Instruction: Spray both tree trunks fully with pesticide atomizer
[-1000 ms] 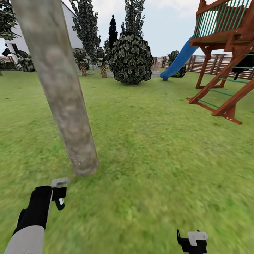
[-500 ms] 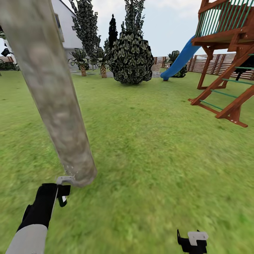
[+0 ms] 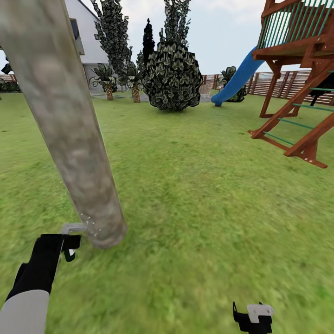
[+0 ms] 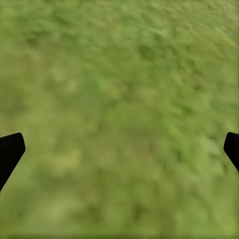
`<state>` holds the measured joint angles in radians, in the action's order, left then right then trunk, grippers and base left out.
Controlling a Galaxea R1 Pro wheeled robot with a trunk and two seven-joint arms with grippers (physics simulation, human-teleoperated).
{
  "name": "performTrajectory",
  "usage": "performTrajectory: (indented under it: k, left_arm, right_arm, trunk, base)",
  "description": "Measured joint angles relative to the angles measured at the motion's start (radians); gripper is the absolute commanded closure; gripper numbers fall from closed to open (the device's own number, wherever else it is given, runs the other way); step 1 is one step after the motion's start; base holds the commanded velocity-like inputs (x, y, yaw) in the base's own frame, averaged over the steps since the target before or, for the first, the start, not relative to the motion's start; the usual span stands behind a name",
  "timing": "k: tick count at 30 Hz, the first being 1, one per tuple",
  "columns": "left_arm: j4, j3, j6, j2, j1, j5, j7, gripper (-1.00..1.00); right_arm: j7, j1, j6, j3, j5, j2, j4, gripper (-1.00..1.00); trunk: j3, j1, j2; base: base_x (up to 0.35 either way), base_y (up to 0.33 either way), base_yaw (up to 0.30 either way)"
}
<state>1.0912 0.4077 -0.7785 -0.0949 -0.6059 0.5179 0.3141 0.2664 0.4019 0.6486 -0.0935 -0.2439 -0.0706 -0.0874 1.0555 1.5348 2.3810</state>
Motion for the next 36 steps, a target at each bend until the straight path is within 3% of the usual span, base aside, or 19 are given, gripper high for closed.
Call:
performTrajectory:
  k: [2, 5, 7, 9, 11, 13, 15, 17, 19, 20, 21, 23, 25, 27, 36]
  left_arm:
    - [0.011, -0.010, -0.004, 0.002, -0.001, -0.013, 0.004, 1.00]
    - [0.072, -0.042, -0.031, 0.073, -0.001, -0.021, 0.006, 1.00]
    - [0.118, -0.055, -0.088, 0.079, -0.002, -0.008, 0.011, 1.00]
    - [0.148, -0.054, -0.114, 0.064, -0.004, -0.004, 0.042, 1.00]
    - [0.166, -0.049, -0.124, 0.005, -0.005, 0.002, 0.104, 1.00]
    - [0.172, -0.055, -0.135, -0.019, -0.002, -0.005, 0.132, 1.00]
    - [0.197, -0.058, -0.152, -0.019, -0.001, -0.008, 0.140, 1.00]
    - [0.242, -0.068, -0.194, 0.000, -0.001, -0.014, 0.143, 1.00]
    - [0.266, -0.112, -0.217, 0.018, -0.001, -0.012, 0.142, 1.00]
    - [0.272, -0.139, -0.223, 0.020, -0.001, -0.007, 0.140, 1.00]
    - [0.275, -0.143, -0.223, 0.013, -0.003, 0.007, 0.140, 1.00]
    - [0.276, -0.124, -0.223, -0.001, -0.004, 0.012, 0.140, 1.00]
    - [0.277, -0.064, -0.222, -0.041, -0.005, 0.015, 0.142, 1.00]
    - [0.278, -0.048, -0.225, -0.065, -0.009, 0.000, 0.143, 1.00]
    - [0.280, -0.052, -0.228, -0.057, -0.029, -0.003, 0.143, 1.00]
  right_arm:
    - [0.000, 0.000, 0.000, 0.000, 0.000, 0.000, 0.000, -1.00]
    - [0.000, 0.000, 0.000, 0.000, 0.000, 0.000, 0.000, -1.00]
    - [0.000, 0.000, 0.000, 0.000, 0.000, 0.000, 0.000, -1.00]
    - [0.000, 0.000, 0.000, 0.000, 0.000, 0.000, 0.000, -1.00]
    - [0.000, 0.000, 0.000, 0.000, 0.000, 0.000, 0.000, -1.00]
    - [0.000, 0.000, 0.000, 0.001, 0.000, 0.000, 0.000, -1.00]
    - [-0.001, 0.000, 0.000, 0.001, 0.000, 0.000, 0.000, -1.00]
    - [-0.001, 0.000, 0.000, 0.001, 0.000, 0.000, 0.000, -1.00]
    - [-0.001, 0.000, 0.000, 0.001, 0.000, 0.000, 0.000, -1.00]
    - [-0.001, 0.000, 0.000, 0.001, 0.000, 0.000, 0.000, -1.00]
    - [-0.001, 0.000, 0.000, 0.001, 0.000, 0.000, 0.000, -1.00]
    - [-0.001, 0.000, 0.000, 0.001, 0.000, 0.000, 0.000, -1.00]
    - [-0.001, 0.000, 0.000, 0.001, 0.000, 0.000, 0.000, -1.00]
    - [0.000, 0.000, 0.000, 0.001, 0.000, 0.000, 0.000, -1.00]
    - [0.001, 0.000, 0.000, 0.002, 0.000, 0.002, 0.000, -1.00]
  trunk:
    - [0.000, 0.000, 0.000]
    - [0.000, 0.000, 0.000]
    - [0.000, 0.000, 0.000]
    - [0.000, 0.000, 0.000]
    - [0.000, 0.000, 0.000]
    - [0.000, 0.000, 0.000]
    - [0.000, 0.000, 0.000]
    - [0.000, 0.000, 0.000]
    - [0.000, 0.000, 0.000]
    - [0.000, 0.000, 0.000]
    - [0.000, 0.000, 0.000]
    - [0.000, 0.000, 0.000]
    - [0.000, 0.000, 0.000]
    - [0.000, 0.000, 0.000]
    - [0.000, 0.000, 0.000]
  base:
    - [0.000, 0.000, 0.000]
    - [0.000, 0.000, 0.000]
    - [0.000, 0.000, 0.000]
    - [0.000, 0.000, 0.000]
    - [0.000, 0.000, 0.000]
    - [0.000, 0.000, 0.000]
    - [0.000, -0.009, 0.000]
    - [0.000, -0.164, 0.000]
    - [0.000, -0.167, 0.000]
    - [0.000, -0.041, 0.000]
    - [0.000, -0.026, 0.000]
    - [0.000, -0.013, 0.000]
    - [0.000, -0.003, 0.000]
    - [0.000, 0.000, 0.000]
    - [0.000, -0.066, 0.106]
